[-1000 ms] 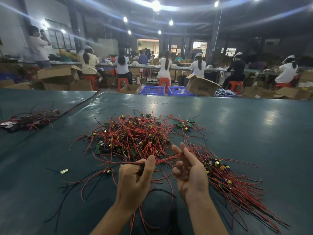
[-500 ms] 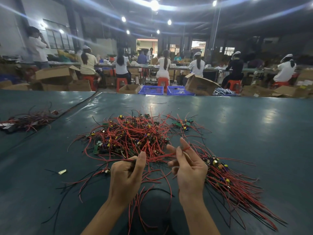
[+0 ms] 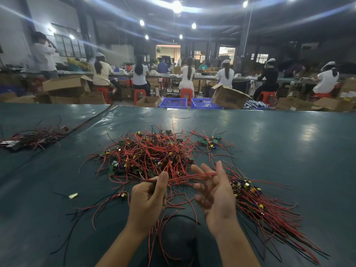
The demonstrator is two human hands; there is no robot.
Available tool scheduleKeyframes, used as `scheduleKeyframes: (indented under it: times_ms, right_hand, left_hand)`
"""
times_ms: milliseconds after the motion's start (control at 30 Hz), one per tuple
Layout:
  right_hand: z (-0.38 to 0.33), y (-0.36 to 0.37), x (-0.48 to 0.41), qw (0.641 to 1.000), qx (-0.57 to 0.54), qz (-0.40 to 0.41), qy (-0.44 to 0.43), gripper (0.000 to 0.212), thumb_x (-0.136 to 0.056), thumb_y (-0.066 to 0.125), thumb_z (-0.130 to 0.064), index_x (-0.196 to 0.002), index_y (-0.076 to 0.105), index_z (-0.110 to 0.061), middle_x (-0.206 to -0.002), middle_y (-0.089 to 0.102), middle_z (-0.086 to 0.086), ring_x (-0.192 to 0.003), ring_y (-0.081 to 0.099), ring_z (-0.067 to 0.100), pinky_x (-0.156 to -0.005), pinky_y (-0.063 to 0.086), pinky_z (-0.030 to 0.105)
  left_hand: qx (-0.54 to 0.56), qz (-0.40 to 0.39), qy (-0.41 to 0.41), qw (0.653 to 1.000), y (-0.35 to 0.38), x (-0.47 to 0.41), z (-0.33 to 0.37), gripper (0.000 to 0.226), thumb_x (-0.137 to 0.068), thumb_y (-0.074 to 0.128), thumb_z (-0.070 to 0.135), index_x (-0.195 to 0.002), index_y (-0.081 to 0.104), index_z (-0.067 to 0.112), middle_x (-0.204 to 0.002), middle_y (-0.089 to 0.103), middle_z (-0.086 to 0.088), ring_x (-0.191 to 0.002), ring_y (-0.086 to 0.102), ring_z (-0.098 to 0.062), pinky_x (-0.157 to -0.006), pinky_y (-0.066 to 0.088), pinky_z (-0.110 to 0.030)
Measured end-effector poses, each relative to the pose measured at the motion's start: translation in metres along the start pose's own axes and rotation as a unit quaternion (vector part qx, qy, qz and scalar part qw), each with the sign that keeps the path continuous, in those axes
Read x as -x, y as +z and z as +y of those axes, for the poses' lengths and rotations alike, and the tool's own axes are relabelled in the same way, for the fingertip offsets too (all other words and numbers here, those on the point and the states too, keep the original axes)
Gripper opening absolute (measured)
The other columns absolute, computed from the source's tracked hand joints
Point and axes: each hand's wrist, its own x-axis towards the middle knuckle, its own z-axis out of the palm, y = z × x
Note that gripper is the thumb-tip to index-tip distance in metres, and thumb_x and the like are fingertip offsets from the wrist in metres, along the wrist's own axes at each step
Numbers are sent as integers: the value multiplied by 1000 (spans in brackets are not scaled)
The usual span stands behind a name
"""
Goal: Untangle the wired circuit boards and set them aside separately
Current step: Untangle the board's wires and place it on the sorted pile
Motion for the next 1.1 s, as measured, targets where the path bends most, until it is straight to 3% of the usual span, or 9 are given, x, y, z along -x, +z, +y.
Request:
scheduleKeyframes:
  times_ms: [133, 200, 333, 467, 633, 800, 933, 1000, 1100]
  right_hand:
    - [14, 15, 9, 985, 161, -57, -20, 41, -75, 63, -58, -82, 79, -22, -91, 77, -2, -62, 63, 10, -47, 42, 22]
    - [24, 24, 15, 977, 193, -83, -44, 28, -80, 67, -46, -77, 79, -21, -74, 73, -3, -59, 60, 9, -47, 42, 21]
    - [32, 32, 19, 982, 153, -59, -93, 23, -91, 67, -21, -71, 78, -18, -59, 64, -6, -54, 58, 4, -48, 45, 15]
    - [29, 30, 17, 985, 139, -10, -99, 24, -93, 66, -22, -72, 76, -18, -67, 69, 0, -61, 61, 11, -48, 49, 23]
    - [6, 14, 3, 985, 14, 106, -135, 19, -98, 57, -19, -85, 71, -18, -76, 75, 0, -69, 68, 13, -54, 54, 22]
    - [-23, -4, -11, 929, 52, 192, -313, 18, -101, 52, -23, -92, 67, -23, -64, 60, -11, -57, 62, 8, -57, 58, 27]
    - [-41, -18, -13, 816, 260, 231, -461, 15, -99, 57, -26, -97, 68, -17, -70, 64, -5, -56, 57, 17, -54, 48, 22]
    - [-44, -22, -12, 784, 329, 226, -476, 21, -96, 61, -30, -99, 72, -13, -77, 68, 4, -63, 60, 19, -60, 49, 25]
    - [-47, -23, -7, 774, 388, 234, -442, 27, -90, 65, -40, -103, 72, -17, -77, 68, 2, -65, 64, 24, -61, 53, 35]
  left_hand:
    - [20, 7, -40, 999, -3, -3, 1, 68, -94, 48, 48, -46, 47, 0, -41, 43, -16, -38, 43, -19, -43, 34, -29]
    - [28, -3, -58, 998, -2, -4, 2, 62, -89, 48, 48, -43, 54, 7, -39, 45, -11, -38, 50, -18, -44, 38, -26]
    - [29, -26, -66, 997, 0, -3, 2, 52, -85, 48, 48, -44, 61, 20, -39, 48, 1, -36, 46, -6, -39, 34, -17]
    - [-6, -57, -52, 997, 0, -2, 0, 60, -85, 48, 64, -49, 59, 17, -43, 51, -2, -39, 47, -12, -41, 38, -24]
    - [-70, -166, -27, 983, 1, 3, -5, 66, -83, 41, 69, -63, 57, 9, -51, 54, -6, -48, 53, -14, -52, 44, -34]
    - [-105, -232, -25, 967, 6, 10, -8, 61, -86, 38, 71, -65, 58, 17, -58, 61, -5, -55, 61, -21, -57, 50, -39]
    - [-122, -233, 0, 965, 5, 10, -5, 60, -89, 31, 72, -60, 56, 25, -54, 59, 3, -50, 58, -12, -55, 47, -34]
    - [-122, -224, 8, 967, 4, 8, -5, 64, -90, 29, 72, -61, 56, 22, -53, 59, 3, -50, 57, -11, -54, 46, -33]
    - [-119, -211, 11, 970, 4, 7, -5, 68, -90, 27, 72, -63, 57, 17, -53, 59, 5, -50, 56, -11, -54, 46, -33]
